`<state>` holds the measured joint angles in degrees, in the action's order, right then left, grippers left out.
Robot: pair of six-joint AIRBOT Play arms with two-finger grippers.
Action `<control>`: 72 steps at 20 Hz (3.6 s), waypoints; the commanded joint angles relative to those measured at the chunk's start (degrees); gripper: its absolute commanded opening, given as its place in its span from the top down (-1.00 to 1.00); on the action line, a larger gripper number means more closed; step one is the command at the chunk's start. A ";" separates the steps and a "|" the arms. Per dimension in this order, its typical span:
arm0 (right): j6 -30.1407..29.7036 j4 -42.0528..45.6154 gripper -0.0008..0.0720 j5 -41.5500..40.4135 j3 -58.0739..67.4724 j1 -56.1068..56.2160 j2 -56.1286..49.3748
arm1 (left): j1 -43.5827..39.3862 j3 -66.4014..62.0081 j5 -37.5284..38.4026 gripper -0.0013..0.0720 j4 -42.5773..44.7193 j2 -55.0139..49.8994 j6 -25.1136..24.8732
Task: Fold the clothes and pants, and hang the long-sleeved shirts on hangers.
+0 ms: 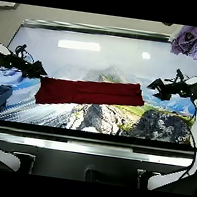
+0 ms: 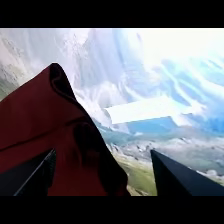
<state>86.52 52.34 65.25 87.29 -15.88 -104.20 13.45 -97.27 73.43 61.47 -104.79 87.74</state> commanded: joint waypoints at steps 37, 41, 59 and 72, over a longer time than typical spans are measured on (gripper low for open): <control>15.28 32.13 0.89 18.53 5.75 5.97 31.61 | -57.18 -13.16 -36.04 0.93 -41.03 -22.25 7.08; 15.30 30.64 0.89 17.20 6.23 5.97 31.58 | -54.36 -13.40 -31.91 0.93 -40.83 -21.53 6.47; 48.24 24.57 0.89 -11.58 6.21 45.57 16.02 | -8.31 -13.40 5.97 0.92 3.13 10.03 9.62; 43.50 15.65 -0.20 -19.08 6.21 49.75 3.08 | -6.73 -13.38 6.49 0.92 3.15 9.66 6.51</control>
<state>133.60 70.85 47.27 93.43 33.63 -99.53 6.61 -110.65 79.85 64.51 -95.11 94.63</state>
